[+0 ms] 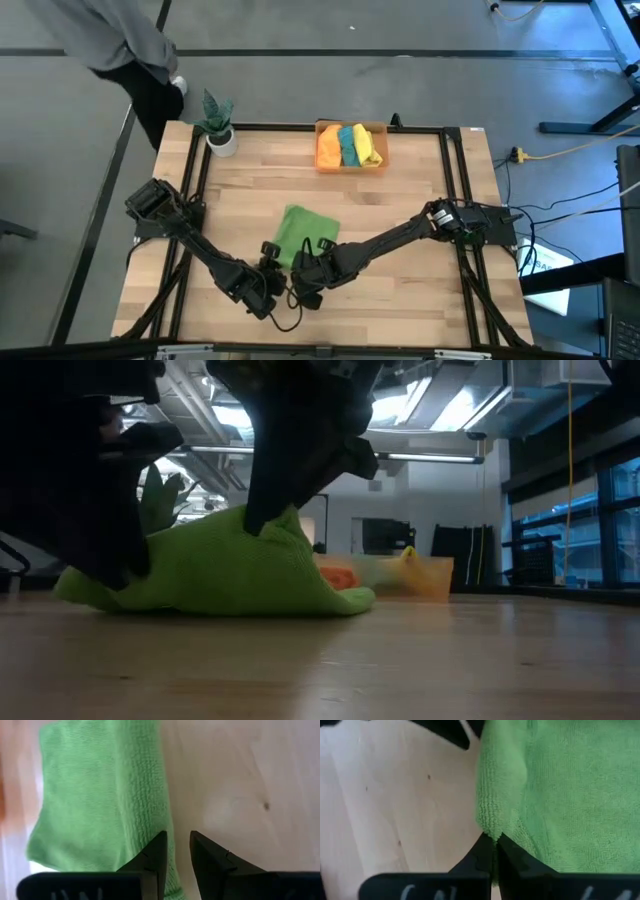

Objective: Roll microfiber towels into tight, uniform cylinder then place into a basket
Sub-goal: Roll the green microfiber towel

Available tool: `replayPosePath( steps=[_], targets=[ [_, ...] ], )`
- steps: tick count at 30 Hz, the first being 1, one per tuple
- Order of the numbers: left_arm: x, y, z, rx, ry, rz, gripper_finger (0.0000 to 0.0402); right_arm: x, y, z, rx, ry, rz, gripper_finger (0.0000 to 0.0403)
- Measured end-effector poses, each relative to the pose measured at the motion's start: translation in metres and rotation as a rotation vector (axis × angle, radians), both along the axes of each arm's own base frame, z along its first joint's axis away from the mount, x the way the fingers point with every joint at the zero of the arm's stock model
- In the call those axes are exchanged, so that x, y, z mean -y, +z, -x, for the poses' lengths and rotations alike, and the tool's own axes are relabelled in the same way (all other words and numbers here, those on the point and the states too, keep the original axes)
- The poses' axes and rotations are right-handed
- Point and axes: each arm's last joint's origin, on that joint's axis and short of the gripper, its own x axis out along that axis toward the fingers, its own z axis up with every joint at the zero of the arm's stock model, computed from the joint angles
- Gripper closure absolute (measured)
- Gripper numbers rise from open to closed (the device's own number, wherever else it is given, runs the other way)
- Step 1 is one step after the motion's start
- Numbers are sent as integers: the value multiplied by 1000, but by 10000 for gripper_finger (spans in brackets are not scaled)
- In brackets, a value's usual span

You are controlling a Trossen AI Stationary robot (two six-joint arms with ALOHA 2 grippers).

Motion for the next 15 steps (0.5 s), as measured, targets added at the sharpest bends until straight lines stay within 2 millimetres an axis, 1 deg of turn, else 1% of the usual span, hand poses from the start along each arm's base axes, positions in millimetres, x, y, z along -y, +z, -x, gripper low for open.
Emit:
replayPosePath(
  steps=[5,9,15],
  targets=[
    [-1,1,-1,18,-6,-43,327,-2,-1,3,-45,22,-58,395],
    [0,6,-4,39,-22,-83,327,-2,-2,5,-74,1,-78,395],
    [-5,9,-10,44,-12,-87,327,-2,-12,7,-102,3,-121,395]
  ],
)
